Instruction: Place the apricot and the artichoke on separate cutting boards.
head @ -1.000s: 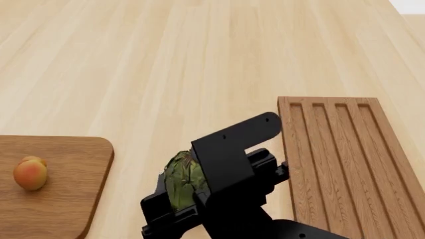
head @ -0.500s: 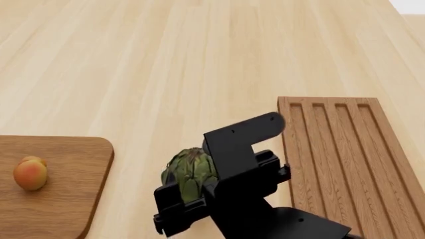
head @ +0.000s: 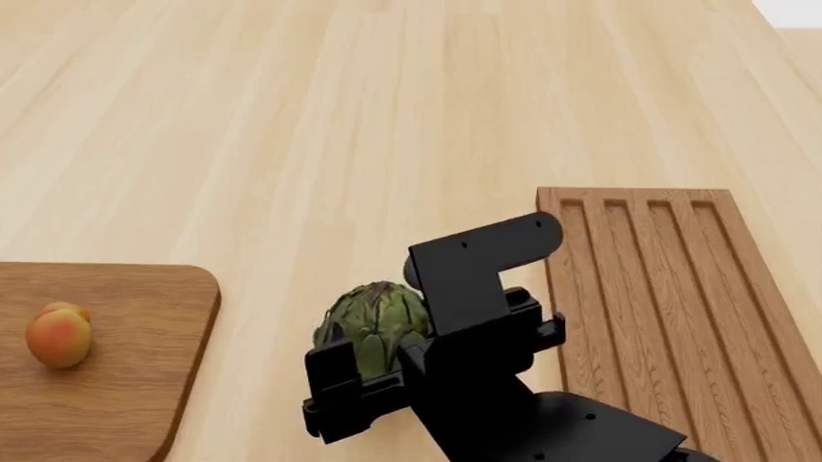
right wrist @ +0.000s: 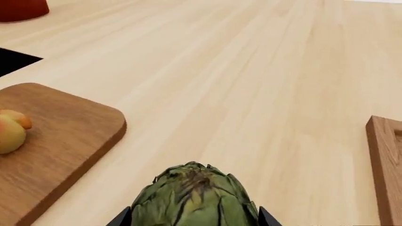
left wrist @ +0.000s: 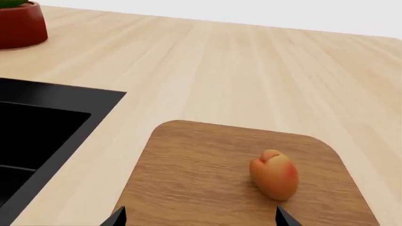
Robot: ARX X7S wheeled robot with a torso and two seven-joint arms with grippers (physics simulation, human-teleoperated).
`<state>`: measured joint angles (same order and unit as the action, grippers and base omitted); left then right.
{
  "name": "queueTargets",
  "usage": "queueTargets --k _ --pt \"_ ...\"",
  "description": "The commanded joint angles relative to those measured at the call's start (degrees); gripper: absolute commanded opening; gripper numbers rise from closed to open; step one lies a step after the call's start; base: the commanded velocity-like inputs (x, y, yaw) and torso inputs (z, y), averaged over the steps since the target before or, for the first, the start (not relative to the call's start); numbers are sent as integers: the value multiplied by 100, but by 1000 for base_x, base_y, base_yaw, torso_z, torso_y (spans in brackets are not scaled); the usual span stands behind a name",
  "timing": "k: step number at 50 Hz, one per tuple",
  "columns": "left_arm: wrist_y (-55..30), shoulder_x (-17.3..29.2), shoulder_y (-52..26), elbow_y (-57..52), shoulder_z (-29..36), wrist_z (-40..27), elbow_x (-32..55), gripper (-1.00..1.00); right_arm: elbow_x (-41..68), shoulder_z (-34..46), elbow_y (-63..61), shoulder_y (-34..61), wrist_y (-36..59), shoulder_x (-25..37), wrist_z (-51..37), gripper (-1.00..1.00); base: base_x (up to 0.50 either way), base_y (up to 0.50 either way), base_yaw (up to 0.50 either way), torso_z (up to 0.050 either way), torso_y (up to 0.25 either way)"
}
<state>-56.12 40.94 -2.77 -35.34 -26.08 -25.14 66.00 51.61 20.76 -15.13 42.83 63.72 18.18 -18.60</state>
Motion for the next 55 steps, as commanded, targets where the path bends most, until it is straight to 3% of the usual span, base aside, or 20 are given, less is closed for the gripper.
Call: queueTargets --k 1,12,22,38,55 --pt "31 -6 23 -4 2 0 -2 100 219 207 -80 -114 -33 94 41 -100 0 0 0 0 0" --pt "119 -31 -37 72 126 62 -128 100 630 -577 -731 560 418 417 -663 -100 0 0 0 0 0" --pt "68 -4 -91 33 118 -32 -24 100 630 -1229 -619 799 469 1097 -848 -100 0 0 0 0 0" --pt "79 32 -23 -20 30 -58 50 100 -317 -1167 347 611 -220 1782 -576 -100 0 0 0 0 0" --pt "-51 155 53 -234 -261 -284 468 100 -1044 -513 1465 706 -789 1664 -178 -100 0 0 0 0 0"
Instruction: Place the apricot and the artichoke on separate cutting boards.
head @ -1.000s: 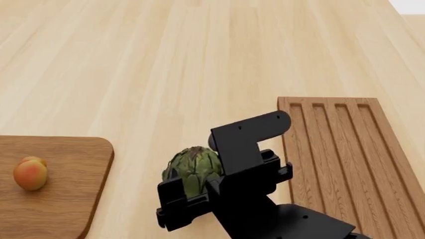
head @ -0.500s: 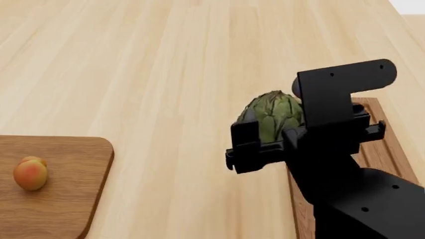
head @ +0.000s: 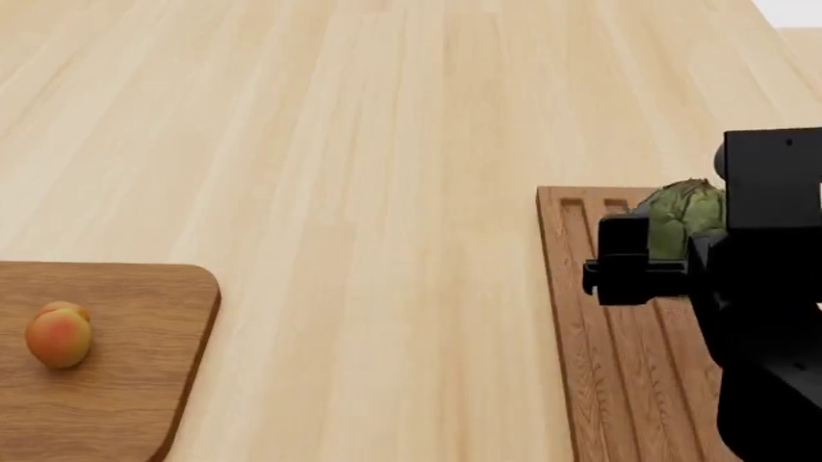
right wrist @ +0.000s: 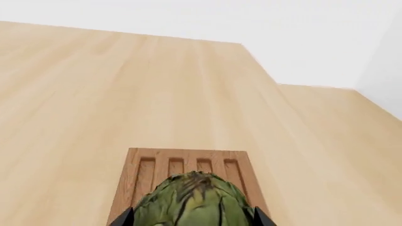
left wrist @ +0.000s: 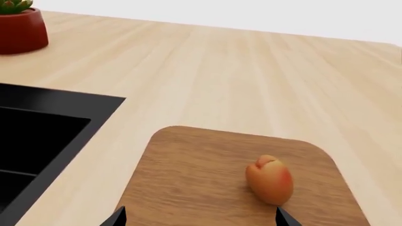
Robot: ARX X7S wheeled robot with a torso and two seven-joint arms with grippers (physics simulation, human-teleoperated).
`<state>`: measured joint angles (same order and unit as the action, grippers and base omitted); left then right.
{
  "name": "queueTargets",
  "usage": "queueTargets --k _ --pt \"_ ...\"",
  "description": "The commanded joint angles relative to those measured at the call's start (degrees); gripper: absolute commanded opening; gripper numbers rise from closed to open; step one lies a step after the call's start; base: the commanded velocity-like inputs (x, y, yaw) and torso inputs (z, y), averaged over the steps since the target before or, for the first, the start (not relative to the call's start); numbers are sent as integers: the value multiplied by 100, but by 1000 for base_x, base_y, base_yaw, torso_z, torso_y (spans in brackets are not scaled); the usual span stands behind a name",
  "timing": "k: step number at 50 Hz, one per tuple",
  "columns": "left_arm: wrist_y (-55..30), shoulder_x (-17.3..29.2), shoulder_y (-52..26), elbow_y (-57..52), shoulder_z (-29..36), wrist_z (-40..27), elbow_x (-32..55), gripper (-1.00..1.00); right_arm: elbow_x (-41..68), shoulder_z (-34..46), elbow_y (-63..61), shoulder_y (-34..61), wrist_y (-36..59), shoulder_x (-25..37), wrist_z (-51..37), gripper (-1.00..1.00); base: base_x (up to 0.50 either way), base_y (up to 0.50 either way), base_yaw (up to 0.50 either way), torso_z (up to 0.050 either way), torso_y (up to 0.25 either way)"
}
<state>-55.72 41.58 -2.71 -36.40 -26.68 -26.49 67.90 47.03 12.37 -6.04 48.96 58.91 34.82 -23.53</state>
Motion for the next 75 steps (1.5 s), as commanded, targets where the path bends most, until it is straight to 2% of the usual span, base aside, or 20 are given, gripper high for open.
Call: queueTargets --k 1,7,26,27,40,66,75 --pt "-87 102 66 -129 -239 -146 286 100 -619 375 611 107 -328 -12 347 -100 0 0 0 0 10" --pt "-117 129 82 -171 -320 -226 405 100 -707 509 841 81 -426 -89 440 -100 0 0 0 0 0" --pt "85 40 200 -10 -140 53 -13 100 -768 568 1031 -165 -619 -172 449 -100 1 0 0 0 1" --pt "83 42 197 -11 -142 49 -4 100 -781 563 1082 -178 -666 -179 465 100 0 0 0 0 0" --pt "-98 114 72 -108 -210 -293 390 100 -607 391 585 -243 -419 -18 238 100 0 0 0 0 0" --pt "26 133 -19 -5 -36 -137 198 100 105 -155 -604 225 342 175 -185 100 0 0 0 0 0" --pt "-289 677 -1169 -42 535 -381 389 100 990 -810 -1481 674 1231 401 -665 100 0 0 0 0 0"
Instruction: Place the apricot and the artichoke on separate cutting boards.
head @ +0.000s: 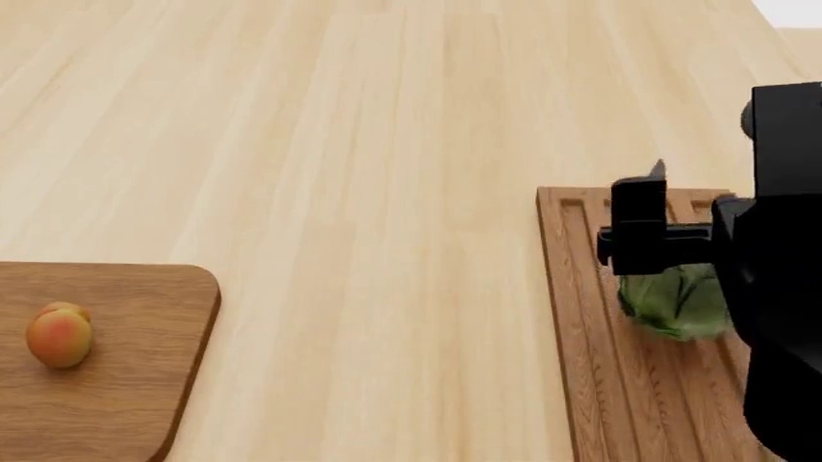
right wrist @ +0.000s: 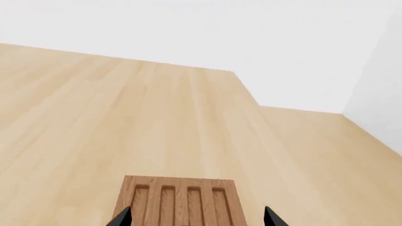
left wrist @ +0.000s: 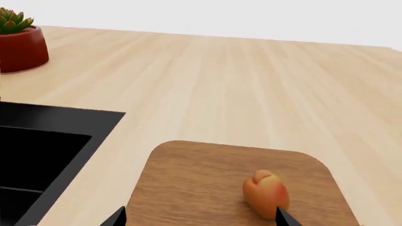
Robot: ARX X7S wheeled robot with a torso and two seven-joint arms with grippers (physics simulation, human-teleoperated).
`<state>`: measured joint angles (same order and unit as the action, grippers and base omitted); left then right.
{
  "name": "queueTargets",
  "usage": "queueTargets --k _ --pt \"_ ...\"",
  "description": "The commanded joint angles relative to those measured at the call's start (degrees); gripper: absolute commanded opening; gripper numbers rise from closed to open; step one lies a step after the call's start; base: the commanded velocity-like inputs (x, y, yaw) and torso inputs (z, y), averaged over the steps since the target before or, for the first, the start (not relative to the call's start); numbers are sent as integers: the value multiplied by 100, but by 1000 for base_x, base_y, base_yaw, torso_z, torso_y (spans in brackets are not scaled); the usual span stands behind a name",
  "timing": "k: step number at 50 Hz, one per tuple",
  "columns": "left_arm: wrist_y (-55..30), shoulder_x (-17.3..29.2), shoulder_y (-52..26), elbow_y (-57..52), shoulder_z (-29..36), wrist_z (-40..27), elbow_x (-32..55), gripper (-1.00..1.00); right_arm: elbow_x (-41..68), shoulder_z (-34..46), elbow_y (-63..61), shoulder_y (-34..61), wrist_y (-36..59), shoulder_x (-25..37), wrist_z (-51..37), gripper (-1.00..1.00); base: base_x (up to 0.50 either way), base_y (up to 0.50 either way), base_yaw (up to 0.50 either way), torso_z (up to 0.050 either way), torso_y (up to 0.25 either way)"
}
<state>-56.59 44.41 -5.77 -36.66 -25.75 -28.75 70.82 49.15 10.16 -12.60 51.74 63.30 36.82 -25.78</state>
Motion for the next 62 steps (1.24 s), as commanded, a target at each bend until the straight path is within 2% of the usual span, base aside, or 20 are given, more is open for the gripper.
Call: queueTargets --k 1,11,13,16,22,29,44,49,53,57,62 --pt "-293 477 -1114 15 494 -256 295 100 875 -663 -872 465 885 228 -486 100 0 0 0 0 0" --pt "-899 898 -3454 429 1467 -907 1440 100 1988 -1533 -1248 838 1657 487 -996 100 0 0 0 0 0" --pt "-888 844 -3819 801 1498 -1066 2239 100 2128 -1552 -1284 984 1832 600 -1076 100 0 0 0 0 0" --pt "-1141 895 -4767 1174 2032 -1112 2301 100 2609 -1783 -1181 1369 2184 775 -1265 100 0 0 0 0 0" --pt "-1379 981 -5683 1613 2391 -1278 2703 100 3581 -2044 -863 1815 2511 1053 -1789 100 0 0 0 0 0" --pt "-1639 1195 -6170 1872 2638 -1352 3082 100 4184 -1455 -522 2636 2539 1602 -2041 100 0 0 0 0 0" --pt "-2271 1136 -8322 2869 3641 -1752 3851 100 4230 -317 432 4347 2460 1644 -1795 100 0 0 0 0 0" --pt "-2326 1116 -8722 3025 3819 -1887 4061 100 3907 12 657 4892 2423 1630 -1490 100 0 0 0 0 0" --pt "-2300 1147 -8651 2934 3839 -1908 4179 100 3689 198 727 5112 2319 1609 -1270 100 0 0 0 0 0" --pt "-2289 1125 -8605 2938 3855 -1843 4121 100 3685 232 686 4998 2196 1602 -1245 100 0 0 0 0 0" --pt "-2431 945 -9070 3208 4045 -1735 3905 100 3188 538 892 5497 2035 1484 -806 100 0 0 0 0 0"
